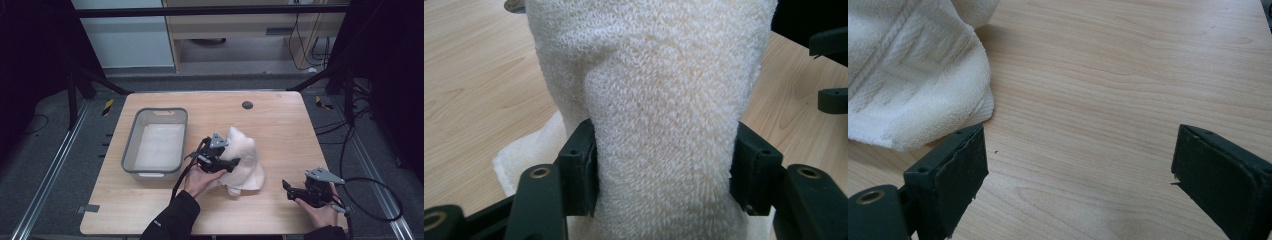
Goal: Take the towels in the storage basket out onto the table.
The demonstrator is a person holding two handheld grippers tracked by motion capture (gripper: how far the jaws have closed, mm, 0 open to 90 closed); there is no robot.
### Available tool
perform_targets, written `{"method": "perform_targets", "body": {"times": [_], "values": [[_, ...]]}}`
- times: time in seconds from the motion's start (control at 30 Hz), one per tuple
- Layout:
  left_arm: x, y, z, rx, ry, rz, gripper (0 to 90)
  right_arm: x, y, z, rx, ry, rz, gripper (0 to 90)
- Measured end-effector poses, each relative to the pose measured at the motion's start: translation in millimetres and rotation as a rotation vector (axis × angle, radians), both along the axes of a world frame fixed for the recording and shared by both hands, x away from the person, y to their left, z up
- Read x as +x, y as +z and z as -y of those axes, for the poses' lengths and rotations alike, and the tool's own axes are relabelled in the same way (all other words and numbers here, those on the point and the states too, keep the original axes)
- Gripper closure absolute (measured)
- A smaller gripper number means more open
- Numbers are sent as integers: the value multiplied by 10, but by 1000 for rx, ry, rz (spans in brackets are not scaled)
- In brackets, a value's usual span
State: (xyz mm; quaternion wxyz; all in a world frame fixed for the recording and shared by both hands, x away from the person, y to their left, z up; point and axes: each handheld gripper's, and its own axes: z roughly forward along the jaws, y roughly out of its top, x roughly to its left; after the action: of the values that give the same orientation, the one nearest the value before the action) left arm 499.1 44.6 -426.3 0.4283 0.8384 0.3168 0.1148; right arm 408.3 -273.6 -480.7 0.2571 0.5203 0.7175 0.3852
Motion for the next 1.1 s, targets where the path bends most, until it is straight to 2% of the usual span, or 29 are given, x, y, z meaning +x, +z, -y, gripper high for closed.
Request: {"method": "perform_targets", "body": {"times": [0.23,0.33,0.57,0.9,1.1], "values": [[3,-87,-34,12,13,-7,338,6,-7,3,-13,1,4,76],[5,-107,-57,4,12,-5,329,4,-9,-2,-12,0,1,76],[3,-99,-85,3,-1,-19,273,3,-8,-3,-12,-2,-2,75],[-39,-23,-148,14,-17,-22,211,9,-15,-6,-18,0,0,73],[-117,110,-228,7,-35,15,189,7,-15,-10,-18,0,-4,72]]}}
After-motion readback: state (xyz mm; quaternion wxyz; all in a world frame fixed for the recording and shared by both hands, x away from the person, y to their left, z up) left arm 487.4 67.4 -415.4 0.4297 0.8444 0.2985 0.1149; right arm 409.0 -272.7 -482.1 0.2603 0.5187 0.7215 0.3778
